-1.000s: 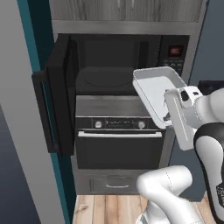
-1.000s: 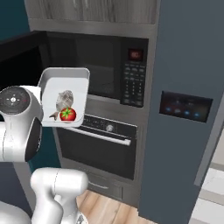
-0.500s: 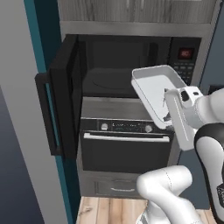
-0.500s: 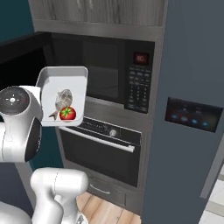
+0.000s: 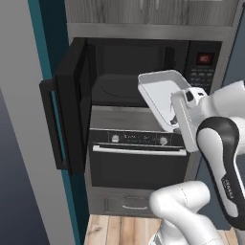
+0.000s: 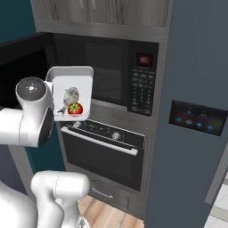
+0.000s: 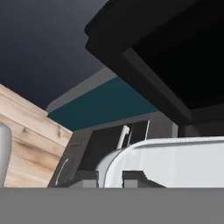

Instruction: Place the tupperware containing the fish and tomato meal in the microwave. Close the microwave door and press the start button to reheat the meal.

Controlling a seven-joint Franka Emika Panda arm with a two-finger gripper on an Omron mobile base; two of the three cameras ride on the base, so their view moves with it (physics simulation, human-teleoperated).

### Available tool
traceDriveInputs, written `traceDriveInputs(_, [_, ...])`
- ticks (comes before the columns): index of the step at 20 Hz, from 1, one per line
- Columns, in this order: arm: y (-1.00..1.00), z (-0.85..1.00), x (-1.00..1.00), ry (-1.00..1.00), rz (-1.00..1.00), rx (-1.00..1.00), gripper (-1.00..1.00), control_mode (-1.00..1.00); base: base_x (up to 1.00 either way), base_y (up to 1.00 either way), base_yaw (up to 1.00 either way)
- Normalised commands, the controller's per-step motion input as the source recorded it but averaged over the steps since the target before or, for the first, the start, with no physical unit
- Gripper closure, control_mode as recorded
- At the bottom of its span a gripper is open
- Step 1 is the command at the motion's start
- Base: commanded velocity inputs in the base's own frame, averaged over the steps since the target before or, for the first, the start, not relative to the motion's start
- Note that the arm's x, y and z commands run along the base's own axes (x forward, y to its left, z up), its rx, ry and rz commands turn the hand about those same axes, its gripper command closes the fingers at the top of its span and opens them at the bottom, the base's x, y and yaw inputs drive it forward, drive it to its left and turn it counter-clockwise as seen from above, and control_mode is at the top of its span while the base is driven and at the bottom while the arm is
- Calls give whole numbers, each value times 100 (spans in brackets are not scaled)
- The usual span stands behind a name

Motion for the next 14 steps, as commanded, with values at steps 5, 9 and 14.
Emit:
traceDriveInputs(5, [4, -4, 100, 11, -3, 0, 100, -100, 0, 0, 0])
traceDriveInputs(9, [4, -8, 100, 0, -2, 0, 100, -100, 0, 0, 0])
traceDriveInputs(14, [2, -22, 100, 0, 0, 0, 100, -100, 0, 0, 0])
